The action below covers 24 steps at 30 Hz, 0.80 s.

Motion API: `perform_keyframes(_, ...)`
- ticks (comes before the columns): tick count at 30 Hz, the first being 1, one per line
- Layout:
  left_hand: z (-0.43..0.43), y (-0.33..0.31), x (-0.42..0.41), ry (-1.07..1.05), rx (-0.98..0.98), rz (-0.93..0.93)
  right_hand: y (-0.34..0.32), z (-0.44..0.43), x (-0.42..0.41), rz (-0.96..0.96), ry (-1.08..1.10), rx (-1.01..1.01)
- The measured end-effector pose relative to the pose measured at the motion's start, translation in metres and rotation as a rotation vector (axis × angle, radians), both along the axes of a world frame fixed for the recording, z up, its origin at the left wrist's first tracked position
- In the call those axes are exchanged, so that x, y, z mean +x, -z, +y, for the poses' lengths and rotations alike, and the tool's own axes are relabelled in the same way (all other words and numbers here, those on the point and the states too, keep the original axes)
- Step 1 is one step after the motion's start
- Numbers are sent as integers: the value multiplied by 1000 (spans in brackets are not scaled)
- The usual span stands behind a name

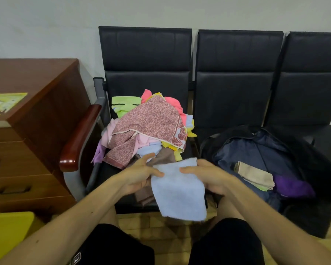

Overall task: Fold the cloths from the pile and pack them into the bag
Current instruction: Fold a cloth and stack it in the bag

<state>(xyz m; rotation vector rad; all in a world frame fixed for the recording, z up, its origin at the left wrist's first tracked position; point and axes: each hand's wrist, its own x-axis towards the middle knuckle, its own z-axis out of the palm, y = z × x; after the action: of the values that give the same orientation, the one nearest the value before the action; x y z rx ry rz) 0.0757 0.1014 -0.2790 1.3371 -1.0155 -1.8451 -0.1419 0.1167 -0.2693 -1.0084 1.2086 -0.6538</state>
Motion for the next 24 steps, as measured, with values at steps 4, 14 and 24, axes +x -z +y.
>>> perform_keyframes(4, -3, -82, 1, 4, -562, -70, -83, -12, -11, 98, -26, -501)
perform_keyframes(14, -10, -144, 5, -200, -1129, -220, -169, -9, -14, 313, 37, -1084)
perform_keyframes(24, -4, -151, 7, -123, -1218, -381, -161, -8, -27, 421, 139, -998)
